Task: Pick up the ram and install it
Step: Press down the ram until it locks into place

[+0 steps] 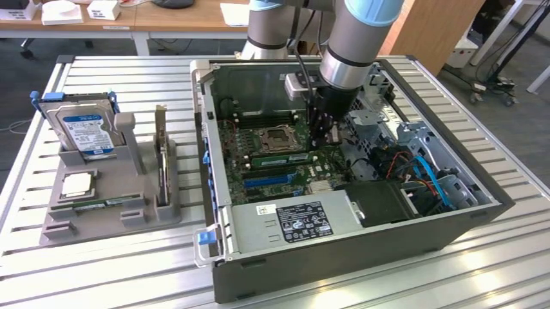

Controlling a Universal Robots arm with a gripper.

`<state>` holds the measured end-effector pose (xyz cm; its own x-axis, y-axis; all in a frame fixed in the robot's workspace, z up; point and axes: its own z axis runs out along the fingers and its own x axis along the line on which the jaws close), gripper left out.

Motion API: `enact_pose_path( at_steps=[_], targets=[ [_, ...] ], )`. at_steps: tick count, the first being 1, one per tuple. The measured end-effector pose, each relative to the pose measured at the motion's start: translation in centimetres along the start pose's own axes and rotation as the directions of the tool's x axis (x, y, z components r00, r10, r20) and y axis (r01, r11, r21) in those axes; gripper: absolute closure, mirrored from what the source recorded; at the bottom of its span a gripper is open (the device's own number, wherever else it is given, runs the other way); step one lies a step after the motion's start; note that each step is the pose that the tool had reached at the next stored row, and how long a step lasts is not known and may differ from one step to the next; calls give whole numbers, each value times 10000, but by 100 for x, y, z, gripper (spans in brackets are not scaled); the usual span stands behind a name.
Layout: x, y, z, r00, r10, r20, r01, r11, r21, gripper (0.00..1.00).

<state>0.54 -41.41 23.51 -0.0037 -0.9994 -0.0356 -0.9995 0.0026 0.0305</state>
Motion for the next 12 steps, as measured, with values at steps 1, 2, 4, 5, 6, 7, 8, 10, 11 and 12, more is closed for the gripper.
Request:
enact_pose_path(
  at_steps=[1,2,4,5,6,7,8,10,11,12],
  targets=[
    [-1,0,6,10000,0,4,0,10000,1,90],
    [0,-1,13,10000,0,2,0,10000,0,90],
    [1,-1,29,10000,0,0,0,10000,0,90],
    [1,-1,37,10000,0,0,0,10000,0,90],
    [2,-1,44,10000,0,1,0,10000,0,90],
    [2,-1,46,10000,0,0,0,10000,0,90],
    [2,-1,46,10000,0,-1,0,10000,0,90],
    [2,-1,46,10000,0,-1,0,10000,-1,90],
    [2,-1,47,10000,0,0,0,10000,0,90],
    [1,-2,54,10000,0,4,0,10000,1,90]
  ],
)
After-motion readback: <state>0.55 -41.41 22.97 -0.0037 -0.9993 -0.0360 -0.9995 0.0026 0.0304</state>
